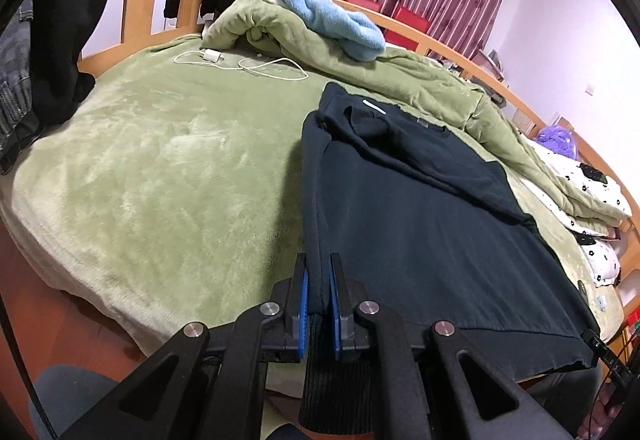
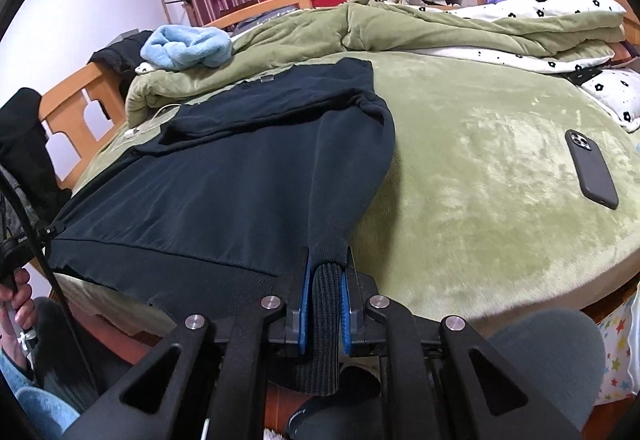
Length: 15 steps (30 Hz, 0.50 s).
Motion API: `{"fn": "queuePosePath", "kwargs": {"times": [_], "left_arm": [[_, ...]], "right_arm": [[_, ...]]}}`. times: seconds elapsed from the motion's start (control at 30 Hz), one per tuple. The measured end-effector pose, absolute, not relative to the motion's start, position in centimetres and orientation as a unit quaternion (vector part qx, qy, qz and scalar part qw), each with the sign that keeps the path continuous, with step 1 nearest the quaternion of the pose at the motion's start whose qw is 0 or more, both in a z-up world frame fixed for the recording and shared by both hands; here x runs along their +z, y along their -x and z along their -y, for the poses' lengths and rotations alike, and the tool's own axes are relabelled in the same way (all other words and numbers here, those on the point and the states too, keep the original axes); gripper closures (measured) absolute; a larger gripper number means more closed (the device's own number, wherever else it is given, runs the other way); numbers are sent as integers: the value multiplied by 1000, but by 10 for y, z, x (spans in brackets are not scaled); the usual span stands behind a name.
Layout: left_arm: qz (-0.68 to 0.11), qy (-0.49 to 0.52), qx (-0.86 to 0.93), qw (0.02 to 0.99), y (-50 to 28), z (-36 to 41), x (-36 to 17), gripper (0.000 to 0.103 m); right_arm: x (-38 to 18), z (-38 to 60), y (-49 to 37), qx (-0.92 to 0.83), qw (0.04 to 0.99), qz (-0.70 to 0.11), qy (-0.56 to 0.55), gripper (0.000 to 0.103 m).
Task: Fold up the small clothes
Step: 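Grasp the hem with the right tool while the left tool grasps the hem beside it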
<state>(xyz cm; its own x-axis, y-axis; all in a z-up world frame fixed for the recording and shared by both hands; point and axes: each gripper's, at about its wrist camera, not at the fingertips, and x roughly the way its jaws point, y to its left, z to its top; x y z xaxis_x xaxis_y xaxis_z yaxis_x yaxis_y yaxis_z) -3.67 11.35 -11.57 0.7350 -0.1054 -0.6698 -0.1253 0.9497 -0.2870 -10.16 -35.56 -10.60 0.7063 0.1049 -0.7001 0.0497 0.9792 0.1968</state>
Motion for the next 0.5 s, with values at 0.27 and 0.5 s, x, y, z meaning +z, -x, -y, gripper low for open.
{"fn": "queuePosePath", "kwargs": {"times": [0.27, 0.5], "left_arm": [[-341, 122, 15, 932, 24, -95, -87, 93], [-319, 103, 18, 942, -8, -84, -48, 93]], "right_arm": [[-83, 354, 97, 13, 928, -359, -99, 91], [-57, 358, 69, -3, 932, -347, -105, 91]]}}
